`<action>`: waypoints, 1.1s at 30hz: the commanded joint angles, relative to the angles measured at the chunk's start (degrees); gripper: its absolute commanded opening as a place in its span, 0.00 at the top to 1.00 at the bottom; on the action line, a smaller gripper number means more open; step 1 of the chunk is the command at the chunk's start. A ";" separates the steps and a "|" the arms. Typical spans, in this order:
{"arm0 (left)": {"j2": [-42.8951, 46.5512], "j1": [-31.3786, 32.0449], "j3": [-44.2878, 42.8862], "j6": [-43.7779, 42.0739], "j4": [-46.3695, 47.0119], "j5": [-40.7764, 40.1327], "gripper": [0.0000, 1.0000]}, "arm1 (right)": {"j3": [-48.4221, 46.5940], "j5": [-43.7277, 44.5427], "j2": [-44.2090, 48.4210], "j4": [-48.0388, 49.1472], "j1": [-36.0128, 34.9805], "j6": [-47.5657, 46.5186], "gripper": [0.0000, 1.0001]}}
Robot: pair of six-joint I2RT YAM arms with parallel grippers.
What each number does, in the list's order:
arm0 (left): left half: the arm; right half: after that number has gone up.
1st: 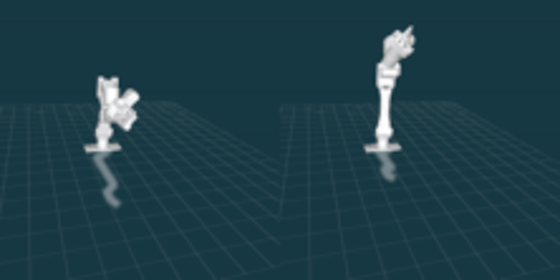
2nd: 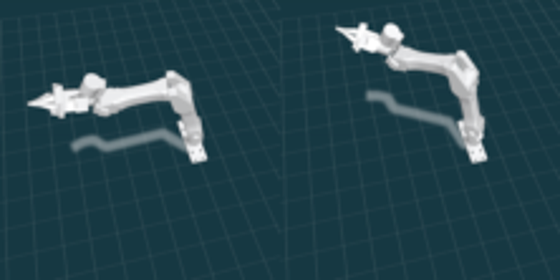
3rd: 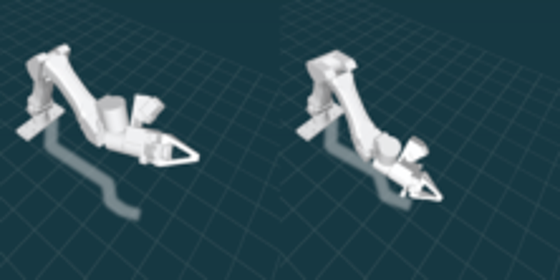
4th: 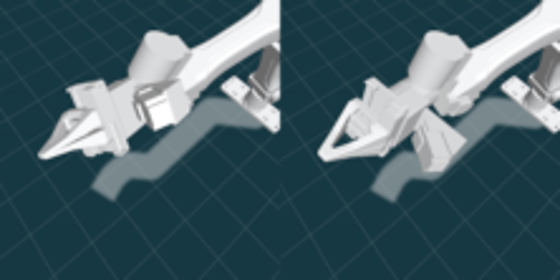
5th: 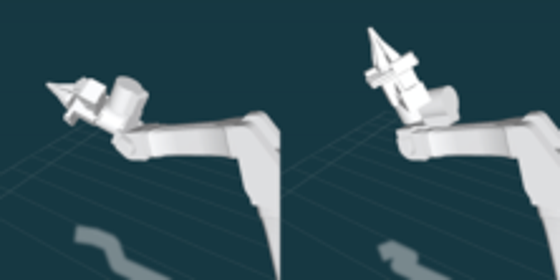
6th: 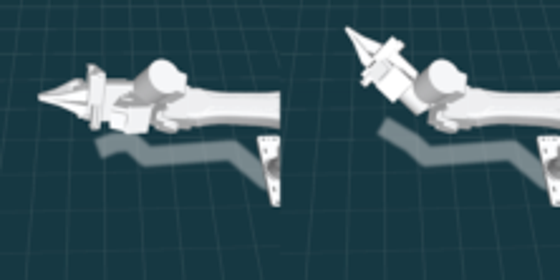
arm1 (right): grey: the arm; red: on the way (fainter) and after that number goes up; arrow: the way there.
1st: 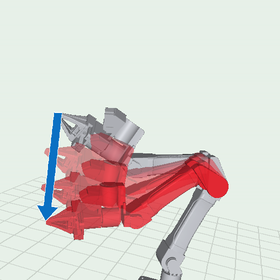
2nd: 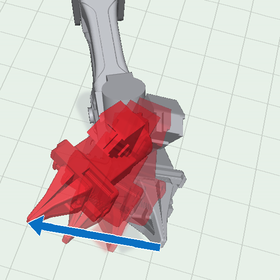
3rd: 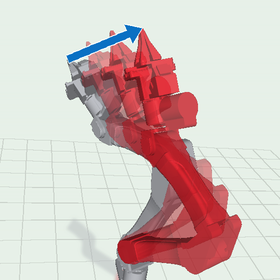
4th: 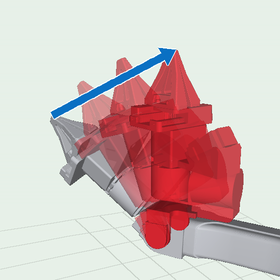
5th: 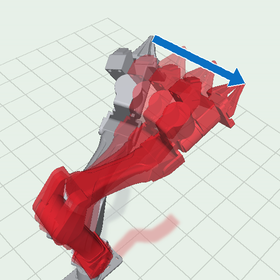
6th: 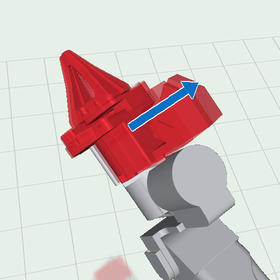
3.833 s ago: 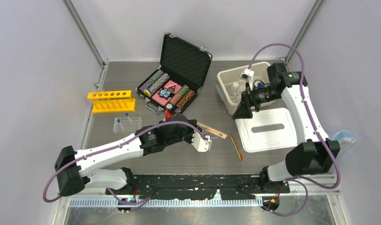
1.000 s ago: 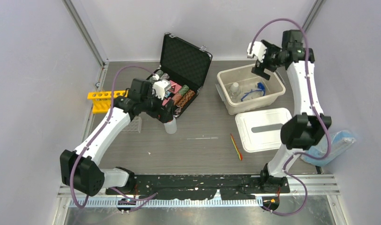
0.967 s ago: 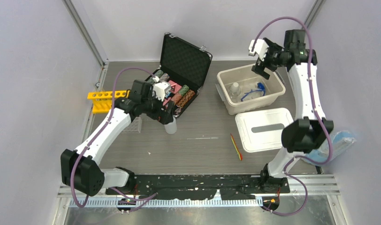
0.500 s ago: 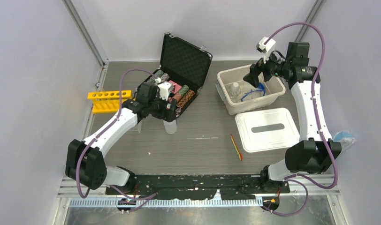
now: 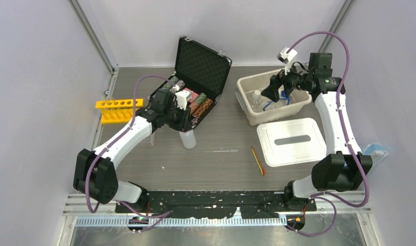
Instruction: Organize the chemistry lab equipment
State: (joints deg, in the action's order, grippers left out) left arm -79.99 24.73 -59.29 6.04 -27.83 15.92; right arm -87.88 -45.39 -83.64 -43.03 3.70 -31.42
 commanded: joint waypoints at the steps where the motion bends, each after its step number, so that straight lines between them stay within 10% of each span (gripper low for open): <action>1: 2.12 0.32 -8.06 2.62 -1.02 11.20 0.97 | 3.34 -2.61 4.63 3.21 -3.21 1.71 0.00; 9: 0.72 0.19 -20.15 8.73 0.46 25.73 1.00 | 20.64 -7.04 16.51 26.93 -19.55 12.70 0.03; 21: 0.69 0.67 -21.58 19.11 9.78 34.45 1.00 | 16.86 9.52 8.85 29.56 -39.06 12.40 0.01; 27: 1.58 0.59 -20.94 19.70 10.44 34.22 0.98 | 14.97 10.38 7.43 26.06 -40.76 7.32 0.44; 33: 2.57 -1.64 -20.36 19.02 9.47 33.38 0.17 | 11.41 13.07 10.21 13.97 -36.74 -8.14 0.71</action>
State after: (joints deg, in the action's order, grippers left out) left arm -79.96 25.02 -79.79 24.01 -20.34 48.82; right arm -71.92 -34.63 -77.10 -21.85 -36.27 -27.40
